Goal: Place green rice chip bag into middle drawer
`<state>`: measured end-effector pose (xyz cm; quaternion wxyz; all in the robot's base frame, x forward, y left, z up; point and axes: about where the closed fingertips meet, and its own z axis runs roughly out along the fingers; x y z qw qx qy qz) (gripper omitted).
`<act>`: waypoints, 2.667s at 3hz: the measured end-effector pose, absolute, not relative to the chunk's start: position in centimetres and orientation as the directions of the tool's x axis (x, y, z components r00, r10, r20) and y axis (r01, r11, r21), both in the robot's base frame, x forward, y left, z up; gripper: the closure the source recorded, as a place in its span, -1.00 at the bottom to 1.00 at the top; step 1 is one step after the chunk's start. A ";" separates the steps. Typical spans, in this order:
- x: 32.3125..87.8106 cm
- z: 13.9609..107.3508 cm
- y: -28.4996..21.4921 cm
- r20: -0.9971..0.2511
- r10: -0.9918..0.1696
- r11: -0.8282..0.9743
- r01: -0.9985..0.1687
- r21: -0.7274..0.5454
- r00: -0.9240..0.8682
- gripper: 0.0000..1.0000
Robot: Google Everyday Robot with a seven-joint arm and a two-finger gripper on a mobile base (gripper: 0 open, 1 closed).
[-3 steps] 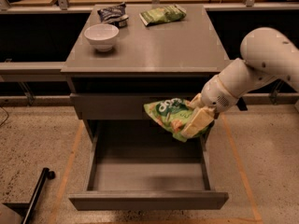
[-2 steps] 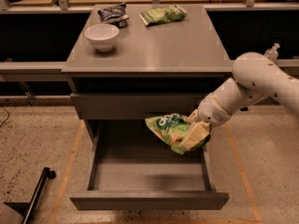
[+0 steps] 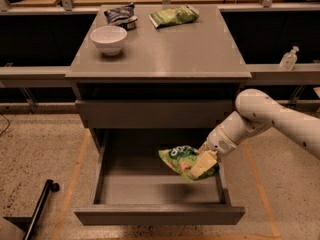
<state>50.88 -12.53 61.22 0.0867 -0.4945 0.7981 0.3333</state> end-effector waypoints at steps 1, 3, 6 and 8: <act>50.8 60.8 -12.5 -0.464 -0.730 0.290 -0.842 0.455 -0.502 1.00; 52.0 57.2 -12.8 -0.462 -0.698 0.322 -0.817 0.479 -0.546 1.00; 53.7 50.7 -13.9 -0.387 -0.704 0.370 -0.773 0.516 -0.596 1.00; 52.6 48.9 -14.6 -0.332 -0.709 0.394 -0.741 0.544 -0.622 0.50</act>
Offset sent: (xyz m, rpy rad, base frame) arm 0.0120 -0.0103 -0.0441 0.0480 0.0422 -0.0933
